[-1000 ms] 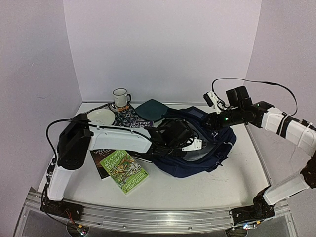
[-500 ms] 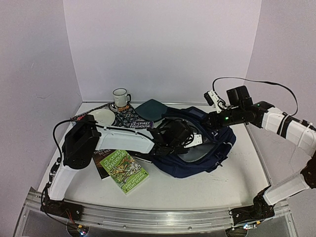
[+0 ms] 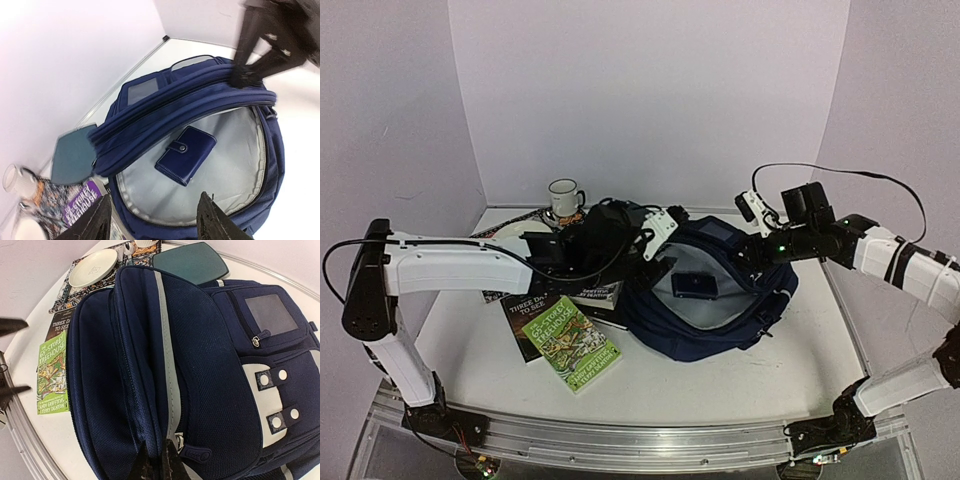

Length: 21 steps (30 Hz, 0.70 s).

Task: Pack the student bag
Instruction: Place the card case in the largest pocket of the bag, then adjust the student bag at the center of the board.

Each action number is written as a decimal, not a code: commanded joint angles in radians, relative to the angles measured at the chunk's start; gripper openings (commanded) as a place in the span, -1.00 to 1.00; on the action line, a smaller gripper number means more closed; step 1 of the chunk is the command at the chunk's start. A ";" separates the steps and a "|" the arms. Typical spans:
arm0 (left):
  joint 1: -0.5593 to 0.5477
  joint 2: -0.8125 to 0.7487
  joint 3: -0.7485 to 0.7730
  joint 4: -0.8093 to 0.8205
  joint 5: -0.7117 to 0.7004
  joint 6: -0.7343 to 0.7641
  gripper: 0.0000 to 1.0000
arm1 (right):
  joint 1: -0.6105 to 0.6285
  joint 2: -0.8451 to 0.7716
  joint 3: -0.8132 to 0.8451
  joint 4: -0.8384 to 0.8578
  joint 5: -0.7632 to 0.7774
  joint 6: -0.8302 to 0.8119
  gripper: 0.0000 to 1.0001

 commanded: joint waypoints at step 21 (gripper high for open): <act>0.337 0.226 0.106 -0.018 0.610 -0.552 0.22 | 0.003 -0.089 -0.063 0.062 0.013 -0.008 -1.00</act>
